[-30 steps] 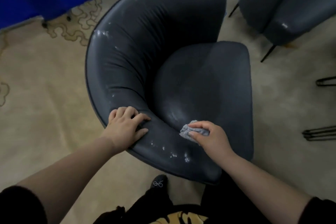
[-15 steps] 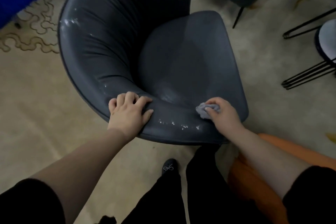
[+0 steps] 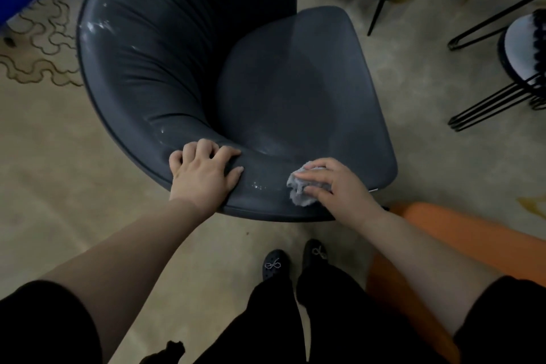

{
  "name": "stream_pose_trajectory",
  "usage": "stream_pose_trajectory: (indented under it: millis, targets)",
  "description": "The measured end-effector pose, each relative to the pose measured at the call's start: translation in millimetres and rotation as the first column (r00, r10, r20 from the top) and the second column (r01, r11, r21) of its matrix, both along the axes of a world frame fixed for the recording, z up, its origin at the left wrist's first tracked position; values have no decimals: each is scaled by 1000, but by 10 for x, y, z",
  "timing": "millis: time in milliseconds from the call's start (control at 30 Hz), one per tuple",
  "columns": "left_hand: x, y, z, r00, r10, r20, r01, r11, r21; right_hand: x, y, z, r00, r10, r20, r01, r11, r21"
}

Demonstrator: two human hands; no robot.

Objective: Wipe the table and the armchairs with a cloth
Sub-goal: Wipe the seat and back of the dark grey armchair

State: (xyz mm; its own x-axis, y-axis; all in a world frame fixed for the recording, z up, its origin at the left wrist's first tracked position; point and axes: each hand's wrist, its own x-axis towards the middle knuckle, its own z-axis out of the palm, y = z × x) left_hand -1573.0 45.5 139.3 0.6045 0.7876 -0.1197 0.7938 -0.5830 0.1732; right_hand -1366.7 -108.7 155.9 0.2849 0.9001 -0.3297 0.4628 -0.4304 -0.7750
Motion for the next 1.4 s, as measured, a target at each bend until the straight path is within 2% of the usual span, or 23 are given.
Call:
stream_pose_trajectory:
  millis: [133, 233, 333, 467, 533, 700, 867, 967, 1067, 1233, 1333, 1400]
  targets:
    - [-4, 8, -4, 1000, 1, 0, -1, 1000, -2, -75, 140, -9, 992, -112, -54, 112, 994, -1]
    - [-10, 10, -2, 1000, 7, -12, -7, 1000, -6, -244, 213, -39, 998, -34, -45, 36, 998, 44]
    - [-4, 10, 5, 1000, 6, -11, -7, 1000, -18, -88, 105, -72, 1000, 17, 13, -18, 999, 50]
    - [13, 13, 3, 1000, 11, -17, -11, 1000, -9, 330, -161, -92, 988, -136, 78, 138, 990, -27]
    - [13, 16, -5, 1000, 12, -15, -12, 1000, -1, 321, -169, -117, 984, -162, 74, 165, 986, -31]
    - [-13, 19, -45, 1000, 7, -5, -7, 1000, 13, -208, 140, -123, 997, -53, 48, 48, 994, 94]
    - [-19, 22, -50, 1000, -3, -10, 3, 1000, 15, -84, 52, -97, 998, -3, 56, -1, 997, 74]
    - [-18, 22, -51, 1000, -15, -7, 15, 1000, 15, -3, -32, -87, 987, -136, 84, 131, 990, 56]
    - [-22, 34, -46, 1000, -16, -4, 16, 1000, -3, -211, 64, -76, 973, -211, 93, 204, 975, 86]
    - [-27, 58, -5, 999, -34, -19, 33, 998, -50, -806, 393, -27, 986, -147, 83, 132, 978, 161]
    - [-37, 104, 21, 998, -54, -17, 51, 992, -114, -740, 343, -5, 991, -83, 102, 68, 987, 146]
    - [-39, 132, 35, 998, -62, -18, 58, 985, -161, -580, 221, -11, 986, -106, 129, 91, 989, 116]
